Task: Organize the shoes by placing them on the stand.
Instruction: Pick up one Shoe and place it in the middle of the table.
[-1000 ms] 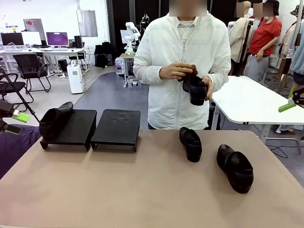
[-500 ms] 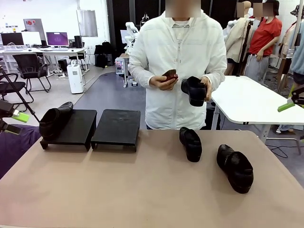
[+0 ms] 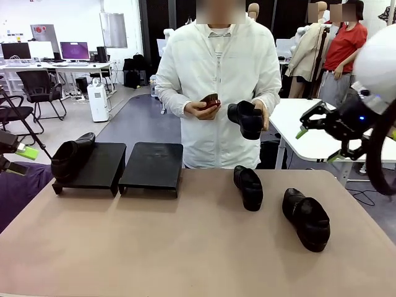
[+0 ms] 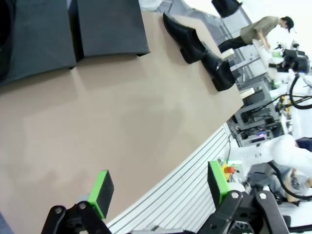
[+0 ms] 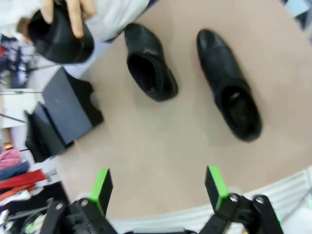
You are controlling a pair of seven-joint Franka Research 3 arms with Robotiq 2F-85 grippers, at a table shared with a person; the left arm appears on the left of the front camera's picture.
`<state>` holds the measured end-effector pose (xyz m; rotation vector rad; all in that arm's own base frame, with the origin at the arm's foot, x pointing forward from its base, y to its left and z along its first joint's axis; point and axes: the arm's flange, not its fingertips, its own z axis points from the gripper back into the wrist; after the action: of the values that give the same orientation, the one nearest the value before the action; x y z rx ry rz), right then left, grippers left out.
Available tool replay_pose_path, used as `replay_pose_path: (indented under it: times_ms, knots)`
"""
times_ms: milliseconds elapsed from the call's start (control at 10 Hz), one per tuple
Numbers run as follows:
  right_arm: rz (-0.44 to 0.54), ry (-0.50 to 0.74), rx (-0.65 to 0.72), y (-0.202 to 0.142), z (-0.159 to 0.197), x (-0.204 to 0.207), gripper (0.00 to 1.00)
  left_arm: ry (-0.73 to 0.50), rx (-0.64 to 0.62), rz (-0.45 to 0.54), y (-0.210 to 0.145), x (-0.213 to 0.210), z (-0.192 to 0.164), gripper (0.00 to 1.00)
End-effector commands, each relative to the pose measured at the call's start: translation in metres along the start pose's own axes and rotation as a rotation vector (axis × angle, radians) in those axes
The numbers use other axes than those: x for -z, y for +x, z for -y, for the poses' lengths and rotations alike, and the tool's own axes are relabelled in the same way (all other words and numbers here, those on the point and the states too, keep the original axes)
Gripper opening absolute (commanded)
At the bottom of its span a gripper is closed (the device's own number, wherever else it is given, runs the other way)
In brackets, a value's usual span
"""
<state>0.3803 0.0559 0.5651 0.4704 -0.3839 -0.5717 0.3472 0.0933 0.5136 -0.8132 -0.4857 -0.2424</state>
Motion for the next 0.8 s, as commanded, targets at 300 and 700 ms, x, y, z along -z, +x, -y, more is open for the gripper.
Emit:
replay_pose_path:
  times_ms: [300,700]
  knots:
    - [-0.343,0.009,0.081,0.030,0.086,-0.138,1.00,-0.007,0.021,0.013,-0.003,0.001,-0.001,1.00]
    - [-0.493,-0.068,-0.129,0.047,0.057,-0.086,1.00,-0.007,0.021,0.013,-0.003,0.001,-0.001,1.00]
